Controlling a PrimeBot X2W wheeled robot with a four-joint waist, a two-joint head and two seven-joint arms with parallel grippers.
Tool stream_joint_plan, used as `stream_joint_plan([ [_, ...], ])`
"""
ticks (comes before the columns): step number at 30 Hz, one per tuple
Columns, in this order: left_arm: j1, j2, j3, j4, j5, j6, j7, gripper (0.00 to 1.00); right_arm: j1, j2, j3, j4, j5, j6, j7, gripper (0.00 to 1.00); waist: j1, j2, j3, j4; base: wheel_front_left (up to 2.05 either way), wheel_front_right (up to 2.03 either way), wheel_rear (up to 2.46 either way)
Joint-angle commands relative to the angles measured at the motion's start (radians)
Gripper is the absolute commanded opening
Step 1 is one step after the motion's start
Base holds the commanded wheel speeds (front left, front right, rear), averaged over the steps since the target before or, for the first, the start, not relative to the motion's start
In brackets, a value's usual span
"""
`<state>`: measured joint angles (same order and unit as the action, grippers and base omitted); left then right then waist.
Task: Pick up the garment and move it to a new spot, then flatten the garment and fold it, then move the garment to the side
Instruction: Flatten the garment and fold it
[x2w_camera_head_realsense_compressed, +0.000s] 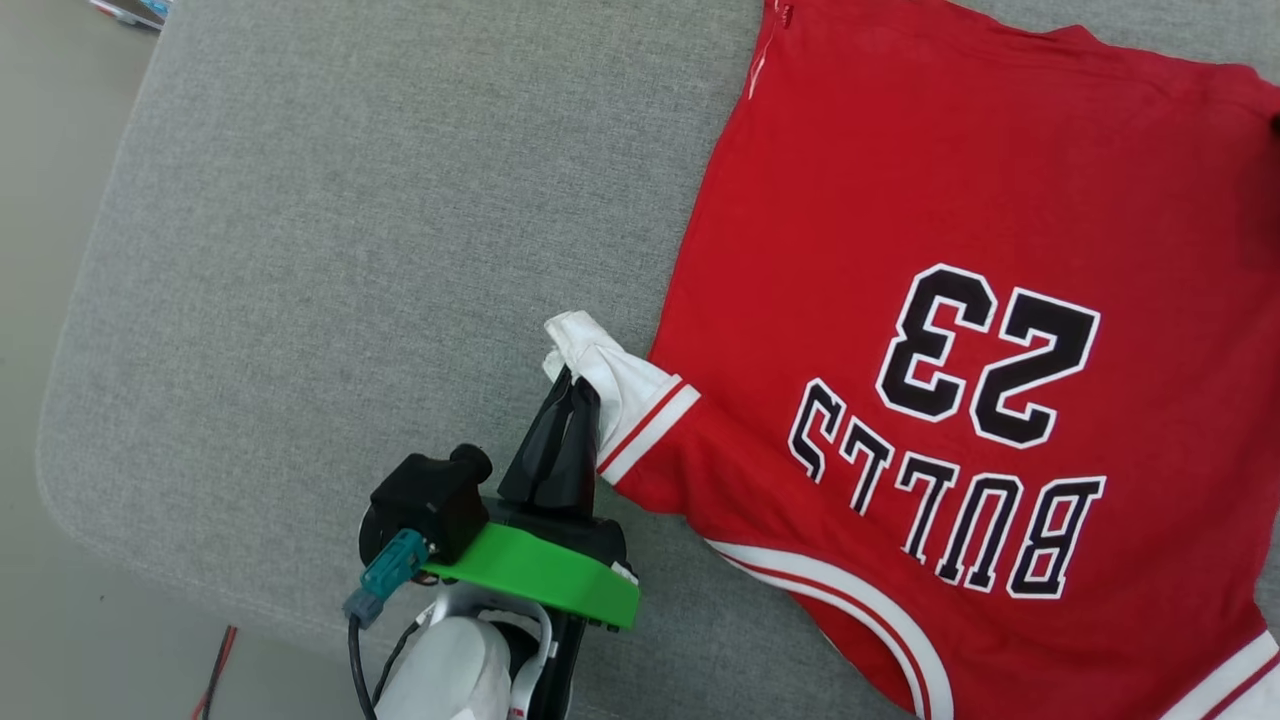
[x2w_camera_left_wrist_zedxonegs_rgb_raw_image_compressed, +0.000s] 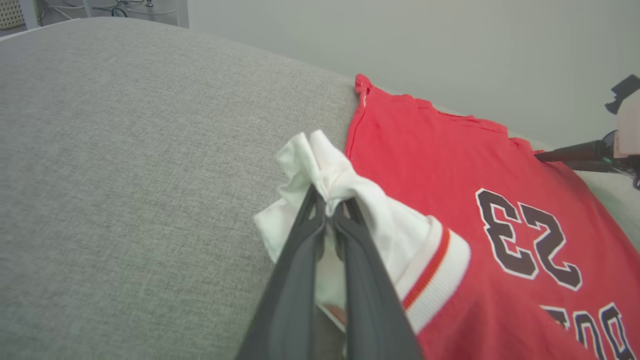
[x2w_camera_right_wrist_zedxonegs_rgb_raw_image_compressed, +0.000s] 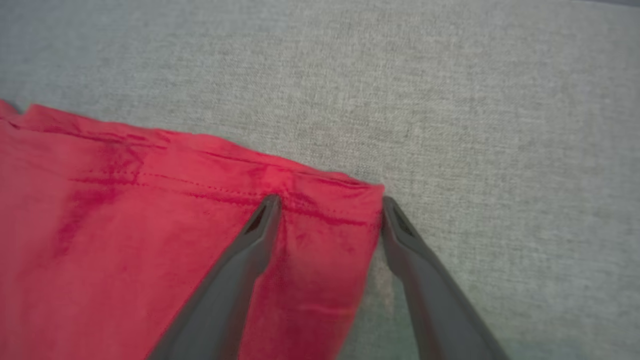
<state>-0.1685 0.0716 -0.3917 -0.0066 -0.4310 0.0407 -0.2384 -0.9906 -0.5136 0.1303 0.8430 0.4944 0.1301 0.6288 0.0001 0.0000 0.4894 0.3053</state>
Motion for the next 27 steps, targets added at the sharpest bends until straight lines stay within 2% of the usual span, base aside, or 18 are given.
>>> stream_joint_plan([
  [1, -0.017, -0.002, 0.0, 0.005, -0.006, -0.001, -0.01, 0.0, 0.04, 0.027, 0.03, 0.057, 0.0, 0.001, 0.06, 1.0, -0.0001, 0.0, 0.012, 0.014, 0.0, 0.0, 0.0],
  [2, -0.016, -0.002, 0.0, 0.009, -0.006, -0.001, -0.011, 0.0, 0.049, 0.029, 0.043, 0.082, 0.002, 0.001, 0.095, 1.0, -0.0001, 0.0, 0.007, 0.013, 0.0, 0.0, 0.0],
  [3, -0.015, -0.003, -0.001, 0.012, -0.007, -0.001, -0.012, 0.0, 0.055, 0.03, 0.05, 0.1, 0.004, 0.001, 0.119, 0.65, -0.0001, 0.0, 0.003, 0.012, 0.0, 0.0, 0.0],
  [4, -0.014, -0.003, -0.002, 0.015, -0.008, 0.0, -0.012, 0.0, 0.06, 0.034, 0.047, 0.122, 0.012, 0.001, 0.144, 0.41, -0.0001, 0.0, -0.002, 0.011, 0.0, 0.0, 0.0],
  [5, -0.013, -0.004, -0.004, 0.018, -0.009, -0.001, -0.013, 0.0, 0.062, 0.038, 0.048, 0.135, 0.015, 0.001, 0.16, 0.13, -0.0001, 0.0, -0.007, 0.012, 0.0, 0.0, 0.0],
  [6, -0.013, -0.004, -0.006, 0.021, -0.011, -0.002, -0.013, 0.0, 0.063, 0.04, 0.052, 0.142, 0.016, 0.001, 0.167, 0.0, -0.0001, 0.0, -0.012, 0.012, 0.0, 0.0, 0.0],
  [16, 0.01, 0.015, 0.003, 0.058, -0.026, 0.006, -0.002, 0.0, 0.031, 0.0, 0.02, 0.176, 0.002, 0.001, 0.098, 0.0, -0.0001, 0.0, -0.123, -0.013, 0.0, 0.0, 0.0],
  [20, 0.055, 0.05, 0.018, 0.072, -0.037, 0.017, 0.019, 0.0, 0.102, -0.044, 0.017, 0.135, 0.016, 0.001, 0.029, 0.0, -0.0001, 0.0, -0.226, -0.063, 0.0, 0.0, 0.0],
  [27, 0.134, 0.099, 0.055, 0.056, -0.057, 0.055, 0.059, 0.0, 0.298, -0.062, -0.015, 0.042, 0.082, 0.001, -0.03, 0.0, -0.0001, 0.0, -0.322, -0.159, 0.0, 0.0, 0.0],
])
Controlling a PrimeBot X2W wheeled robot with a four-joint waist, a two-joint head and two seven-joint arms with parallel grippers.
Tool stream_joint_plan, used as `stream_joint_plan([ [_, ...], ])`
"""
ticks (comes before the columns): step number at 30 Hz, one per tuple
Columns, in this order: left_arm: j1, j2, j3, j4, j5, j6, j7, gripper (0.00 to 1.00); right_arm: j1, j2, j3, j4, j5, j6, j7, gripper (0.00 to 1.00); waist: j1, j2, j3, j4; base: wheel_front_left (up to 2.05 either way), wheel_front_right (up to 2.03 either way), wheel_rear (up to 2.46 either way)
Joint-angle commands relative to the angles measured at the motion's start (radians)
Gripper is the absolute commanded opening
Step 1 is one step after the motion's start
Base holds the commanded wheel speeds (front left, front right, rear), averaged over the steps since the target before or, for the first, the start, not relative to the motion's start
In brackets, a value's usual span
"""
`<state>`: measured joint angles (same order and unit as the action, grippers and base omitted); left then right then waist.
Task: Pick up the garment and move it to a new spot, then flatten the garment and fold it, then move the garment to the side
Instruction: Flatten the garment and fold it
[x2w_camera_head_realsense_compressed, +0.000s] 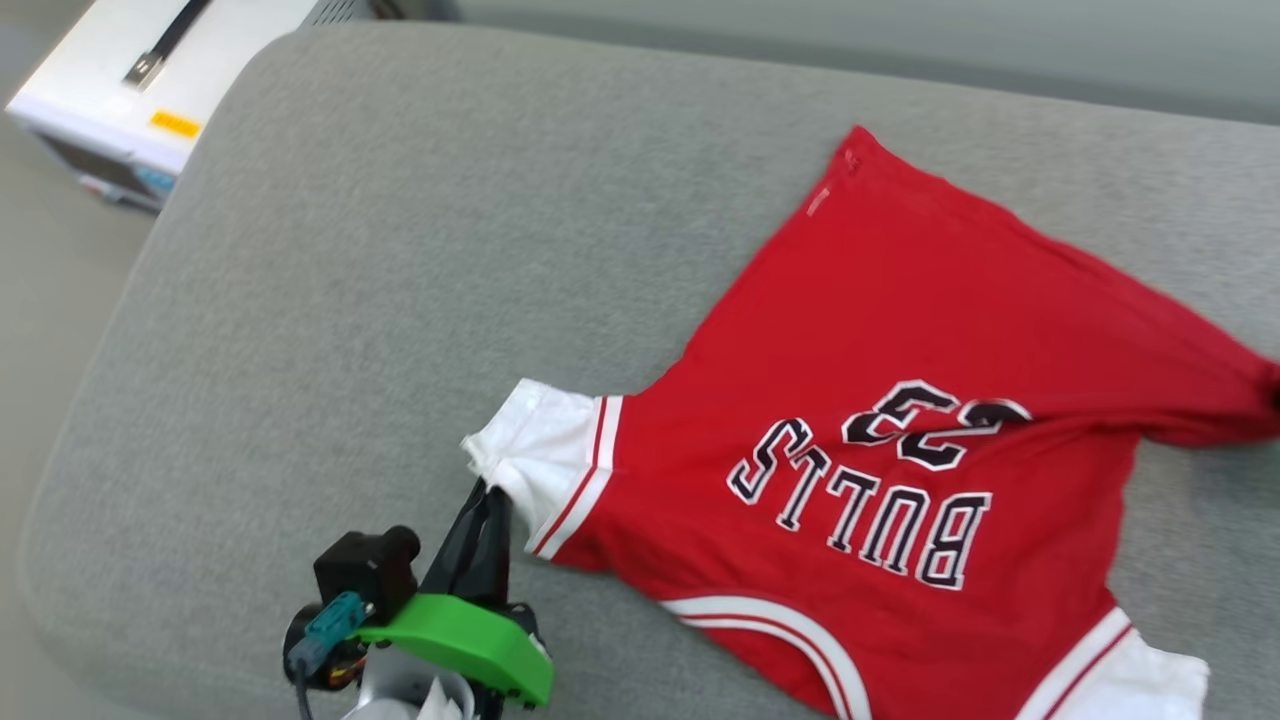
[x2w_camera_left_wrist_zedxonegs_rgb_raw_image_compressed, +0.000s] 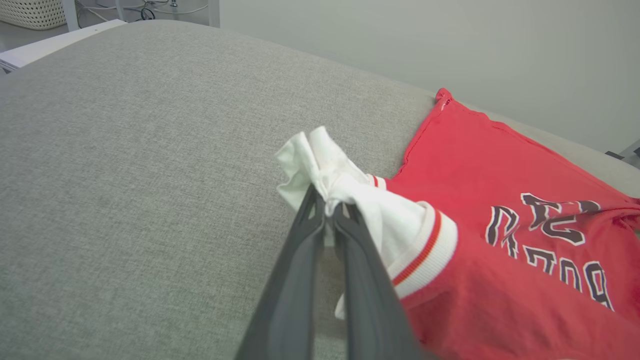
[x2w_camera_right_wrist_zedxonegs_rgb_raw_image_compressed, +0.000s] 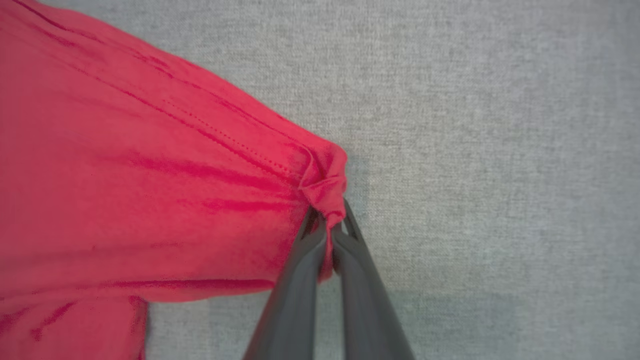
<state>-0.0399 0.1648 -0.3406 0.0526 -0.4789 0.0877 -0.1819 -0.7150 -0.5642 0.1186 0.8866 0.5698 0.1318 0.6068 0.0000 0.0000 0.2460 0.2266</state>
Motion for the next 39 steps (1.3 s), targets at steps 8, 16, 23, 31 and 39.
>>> stream_joint_plan([
  [8, 0.079, 0.056, 0.042, -0.029, -0.025, 0.044, 0.041, 0.0, 0.367, -0.003, -0.124, -0.167, 0.076, -0.001, -0.032, 0.0, 0.0, 0.0, -0.138, -0.174, 0.0, 0.0, 0.0],
  [16, 0.112, 0.082, 0.052, -0.031, -0.037, 0.054, 0.068, 0.0, 0.723, 0.128, -0.311, -0.358, 0.067, -0.001, -0.023, 0.0, 0.0, 0.0, -0.162, -0.222, 0.0, 0.0, 0.0],
  [23, 0.115, 0.087, 0.051, -0.032, -0.043, 0.057, 0.077, 0.0, 0.868, 0.303, -0.44, -0.53, 0.011, -0.001, 0.004, 1.0, 0.0, 0.0, -0.15, -0.245, 0.0, 0.0, 0.0],
  [31, 0.08, 0.081, 0.037, -0.031, -0.044, 0.048, 0.075, 0.0, 0.771, 0.37, -0.471, -0.723, -0.089, -0.001, -0.264, 1.0, 0.0, 0.0, -0.114, -0.231, 0.0, 0.0, 0.0],
  [39, -0.012, 0.055, 0.004, -0.027, -0.029, 0.023, 0.054, 0.0, 0.543, 0.299, -0.326, -0.652, -0.109, -0.001, -0.39, 1.0, 0.0, 0.0, -0.029, -0.168, 0.0, 0.0, 0.0],
])
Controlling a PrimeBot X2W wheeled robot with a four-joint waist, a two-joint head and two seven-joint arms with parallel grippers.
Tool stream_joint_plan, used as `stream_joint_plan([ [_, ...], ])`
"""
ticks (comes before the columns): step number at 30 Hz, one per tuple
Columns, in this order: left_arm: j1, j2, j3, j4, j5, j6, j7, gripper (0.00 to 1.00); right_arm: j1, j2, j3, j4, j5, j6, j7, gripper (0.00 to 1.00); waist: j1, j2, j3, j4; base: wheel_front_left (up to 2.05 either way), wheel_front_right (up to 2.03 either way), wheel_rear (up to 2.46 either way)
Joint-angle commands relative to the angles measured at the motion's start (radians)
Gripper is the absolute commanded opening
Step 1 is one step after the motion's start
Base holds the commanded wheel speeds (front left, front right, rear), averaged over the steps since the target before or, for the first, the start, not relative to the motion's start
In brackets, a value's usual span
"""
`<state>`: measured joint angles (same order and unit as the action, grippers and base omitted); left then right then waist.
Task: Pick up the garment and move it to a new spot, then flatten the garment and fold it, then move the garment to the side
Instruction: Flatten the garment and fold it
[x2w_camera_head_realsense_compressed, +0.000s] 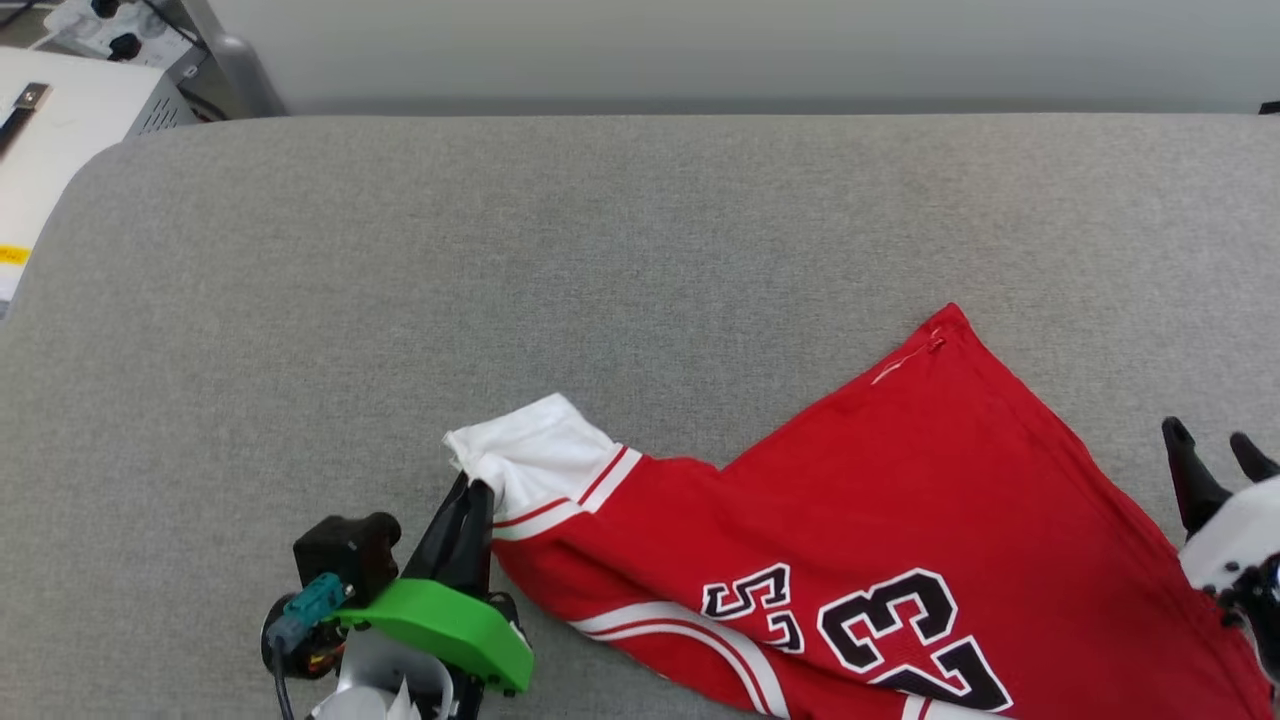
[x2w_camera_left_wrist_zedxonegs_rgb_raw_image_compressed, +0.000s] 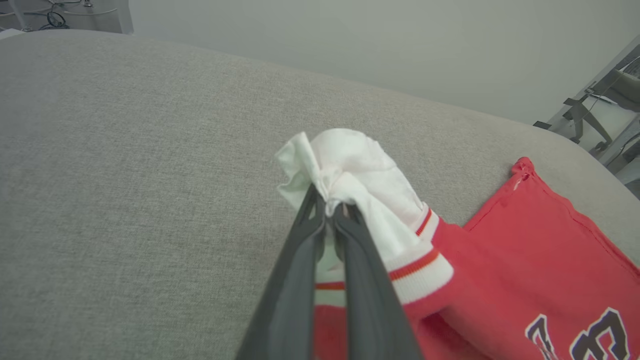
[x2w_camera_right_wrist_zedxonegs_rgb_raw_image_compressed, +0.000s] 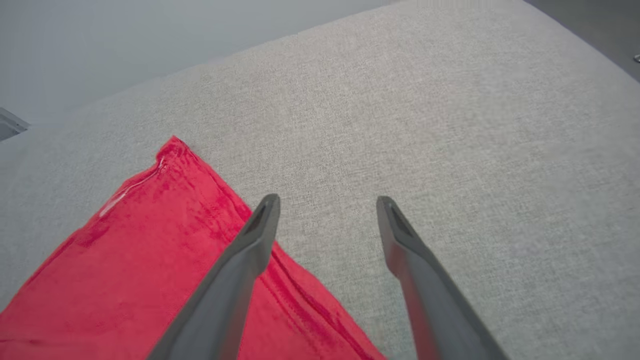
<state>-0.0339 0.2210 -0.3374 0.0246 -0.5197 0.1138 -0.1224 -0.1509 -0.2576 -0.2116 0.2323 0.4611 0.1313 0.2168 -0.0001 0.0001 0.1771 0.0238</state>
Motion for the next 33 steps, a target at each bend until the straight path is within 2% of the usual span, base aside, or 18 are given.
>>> stream_joint_plan([
  [1, -0.034, -0.005, -0.005, 0.005, 0.014, -0.008, -0.008, 0.0, -0.062, -0.034, 0.04, 0.026, 0.003, -0.001, 0.017, 1.0, 0.0001, -0.0001, 0.053, 0.044, 0.0, 0.0, 0.0],
  [5, -0.084, -0.02, -0.03, 0.023, 0.025, -0.027, -0.015, 0.0, -0.214, -0.126, 0.178, 0.103, 0.045, -0.001, 0.127, 1.0, 0.0001, -0.0001, 0.089, 0.083, 0.0, 0.0, 0.0],
  [9, -0.12, -0.04, -0.049, 0.045, 0.025, -0.045, -0.03, 0.0, -0.342, -0.22, 0.339, 0.15, 0.11, -0.001, 0.3, 1.0, 0.0001, -0.0001, 0.114, 0.121, 0.0, 0.0, 0.0],
  [11, -0.133, -0.051, -0.055, 0.058, 0.022, -0.052, -0.038, 0.0, -0.393, -0.245, 0.385, 0.168, 0.132, -0.001, 0.371, 1.0, 0.0001, -0.0001, 0.124, 0.138, 0.0, 0.0, 0.0],
  [14, -0.153, -0.066, -0.064, 0.074, 0.02, -0.061, -0.05, 0.0, -0.452, -0.272, 0.446, 0.185, 0.15, -0.001, 0.449, 1.0, 0.0001, -0.0001, 0.143, 0.161, 0.0, 0.0, 0.0],
  [19, -0.184, -0.082, -0.076, 0.098, 0.021, -0.074, -0.07, 0.0, -0.519, -0.296, 0.546, 0.218, 0.17, -0.001, 0.518, 1.0, 0.0001, -0.0001, 0.18, 0.185, 0.0, 0.0, 0.0],
  [23, -0.196, -0.089, -0.078, 0.117, 0.019, -0.079, -0.083, 0.0, -0.529, -0.296, 0.615, 0.26, 0.188, -0.001, 0.533, 1.0, 0.0001, -0.0001, 0.195, 0.193, 0.0, 0.0, 0.0],
  [26, -0.199, -0.095, -0.079, 0.134, 0.015, -0.082, -0.091, 0.0, -0.498, -0.283, 0.678, 0.315, 0.23, -0.001, 0.593, 1.0, 0.0001, -0.0001, 0.196, 0.195, 0.0, 0.0, 0.0],
  [27, -0.199, -0.095, -0.079, 0.137, 0.014, -0.082, -0.093, 0.0, -0.492, -0.282, 0.692, 0.322, 0.241, -0.001, 0.608, 0.86, 0.0001, -0.0001, 0.195, 0.194, 0.0, 0.0, 0.0],
  [28, -0.199, -0.096, -0.079, 0.141, 0.013, -0.082, -0.094, 0.0, -0.486, -0.28, 0.708, 0.327, 0.256, -0.001, 0.625, 0.18, 0.0001, -0.0001, 0.193, 0.193, 0.0, 0.0, 0.0],
  [29, -0.198, -0.096, -0.079, 0.143, 0.012, -0.082, -0.095, 0.0, -0.482, -0.279, 0.717, 0.331, 0.268, -0.001, 0.637, 0.0, 0.0001, -0.0001, 0.19, 0.192, 0.0, 0.0, 0.0],
  [33, -0.195, -0.094, -0.078, 0.153, 0.006, -0.083, -0.097, 0.0, -0.494, -0.287, 0.745, 0.328, 0.304, -0.001, 0.635, 0.0, 0.0001, -0.0001, 0.172, 0.182, 0.0, 0.0, 0.0],
])
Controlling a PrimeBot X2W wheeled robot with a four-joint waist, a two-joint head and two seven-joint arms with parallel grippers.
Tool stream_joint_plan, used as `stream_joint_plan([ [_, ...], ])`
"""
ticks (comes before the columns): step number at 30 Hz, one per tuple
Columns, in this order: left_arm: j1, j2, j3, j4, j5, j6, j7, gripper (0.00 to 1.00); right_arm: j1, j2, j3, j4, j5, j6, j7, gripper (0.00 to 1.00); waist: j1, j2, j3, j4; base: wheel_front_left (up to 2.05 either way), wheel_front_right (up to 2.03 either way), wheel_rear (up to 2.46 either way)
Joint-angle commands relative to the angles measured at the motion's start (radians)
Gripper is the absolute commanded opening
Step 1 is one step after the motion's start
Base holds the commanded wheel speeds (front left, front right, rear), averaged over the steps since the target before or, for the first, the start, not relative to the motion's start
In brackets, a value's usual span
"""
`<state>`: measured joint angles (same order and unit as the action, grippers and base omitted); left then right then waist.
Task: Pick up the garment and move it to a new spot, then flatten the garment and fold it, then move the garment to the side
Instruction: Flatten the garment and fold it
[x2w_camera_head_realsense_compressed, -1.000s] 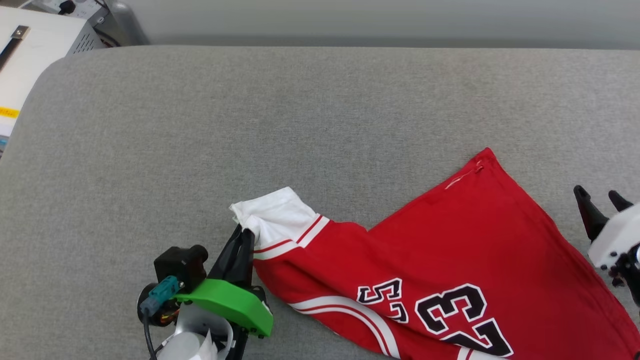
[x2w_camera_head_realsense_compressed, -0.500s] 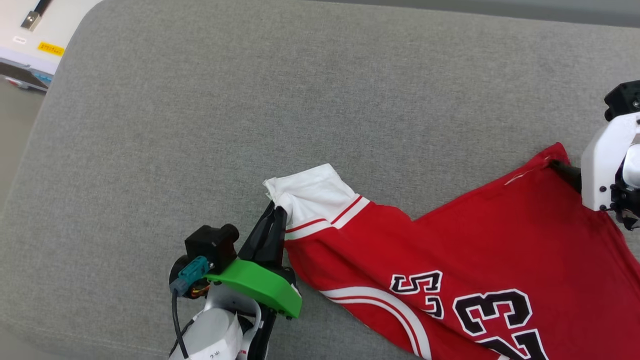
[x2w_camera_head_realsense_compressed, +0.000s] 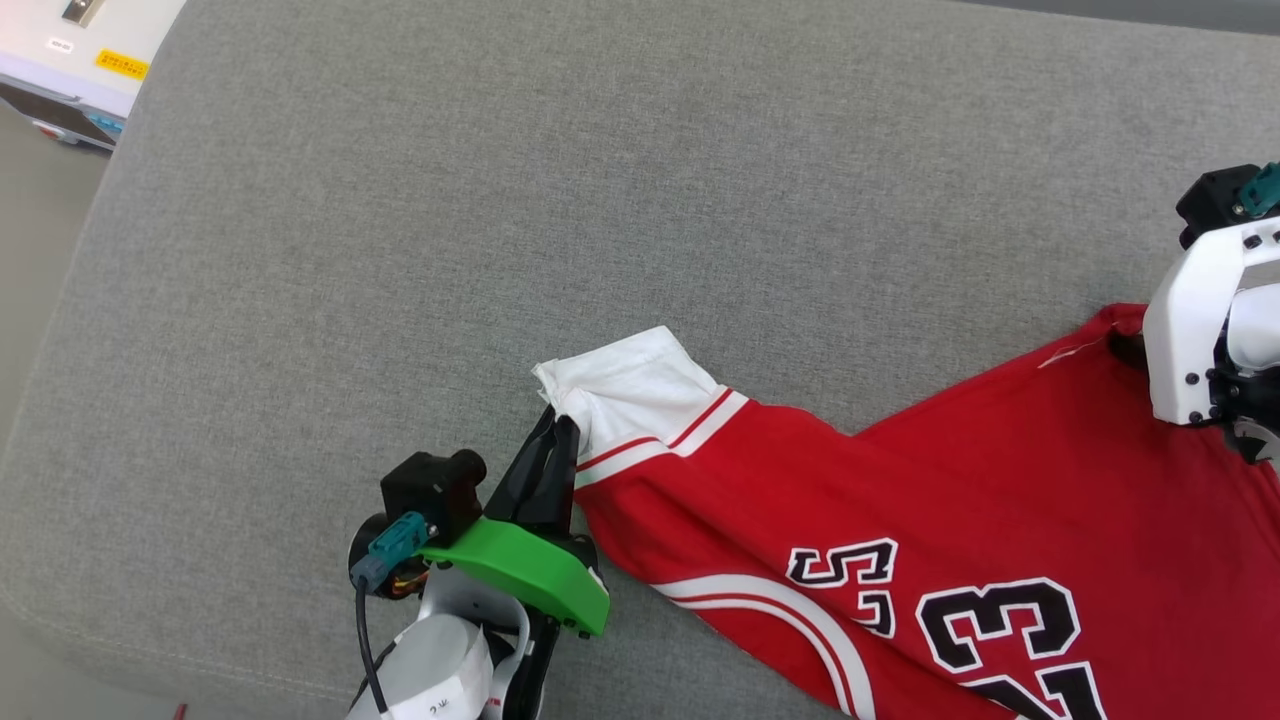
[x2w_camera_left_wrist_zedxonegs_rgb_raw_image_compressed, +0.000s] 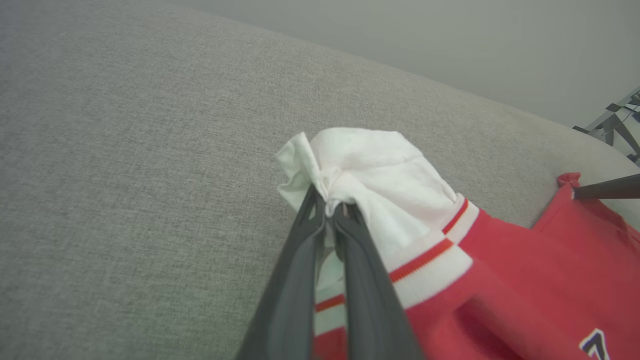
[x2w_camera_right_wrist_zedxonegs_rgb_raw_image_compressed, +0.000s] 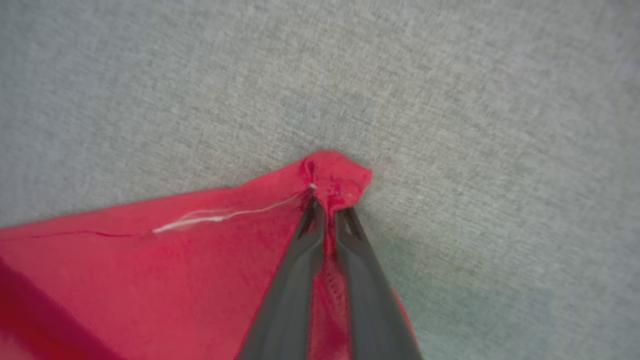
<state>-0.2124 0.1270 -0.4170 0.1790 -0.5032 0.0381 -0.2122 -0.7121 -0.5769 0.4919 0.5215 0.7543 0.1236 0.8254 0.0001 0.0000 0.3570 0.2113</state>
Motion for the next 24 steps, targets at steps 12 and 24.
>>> stream_joint_plan([
  [12, -0.044, 0.06, 0.05, 0.009, -0.028, 0.002, 0.009, 0.0, 0.011, 0.045, -0.092, 0.09, -0.01, 0.007, -0.258, 0.0, -0.0001, 0.0, -0.155, -0.089, 0.0, 0.0, 0.0],
  [24, -0.305, 0.158, 0.11, 0.131, -0.049, -0.045, 0.108, 0.0, -0.045, 0.089, -0.177, 0.151, -0.112, 0.007, -0.457, 0.0, -0.0001, 0.0, -0.225, -0.191, 0.0, 0.0, 0.0],
])
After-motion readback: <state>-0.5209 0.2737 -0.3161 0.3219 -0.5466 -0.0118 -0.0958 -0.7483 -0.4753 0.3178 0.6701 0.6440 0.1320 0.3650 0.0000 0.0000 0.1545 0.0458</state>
